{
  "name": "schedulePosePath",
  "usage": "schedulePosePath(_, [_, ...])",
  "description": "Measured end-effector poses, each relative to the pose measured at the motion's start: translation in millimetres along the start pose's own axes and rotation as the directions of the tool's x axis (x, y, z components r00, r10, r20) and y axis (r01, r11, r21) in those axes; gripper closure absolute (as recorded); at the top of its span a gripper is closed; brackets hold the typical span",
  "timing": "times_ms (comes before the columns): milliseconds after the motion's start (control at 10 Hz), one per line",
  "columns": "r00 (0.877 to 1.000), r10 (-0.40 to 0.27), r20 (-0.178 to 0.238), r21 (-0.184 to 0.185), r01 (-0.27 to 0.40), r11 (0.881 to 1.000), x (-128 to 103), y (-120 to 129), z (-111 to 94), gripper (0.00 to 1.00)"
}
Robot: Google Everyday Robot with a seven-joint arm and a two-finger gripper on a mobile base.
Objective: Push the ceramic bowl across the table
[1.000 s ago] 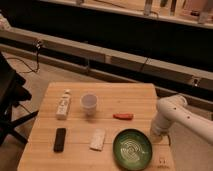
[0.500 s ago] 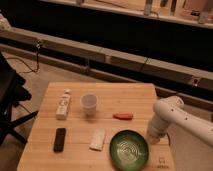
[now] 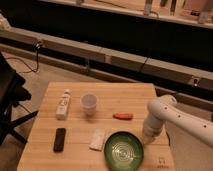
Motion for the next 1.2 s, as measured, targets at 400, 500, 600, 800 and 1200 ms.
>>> schedulePosePath(400, [0.999, -0.036, -0.003, -0.018, 0.036, 0.999, -31, 6, 9, 0.87])
schedulePosePath(500, [0.999, -0.042, -0.004, -0.024, 0.042, 0.999, -26, 3, 8, 0.87])
schedulePosePath(600, [0.999, -0.051, -0.006, -0.028, 0.05, 0.998, -22, 1, 7, 0.87])
schedulePosePath(800, [0.997, -0.077, -0.013, -0.036, 0.077, 0.996, -37, -2, 4, 0.87])
schedulePosePath(1200, [0.994, -0.107, -0.015, -0.057, 0.105, 0.993, -59, -5, 7, 0.87])
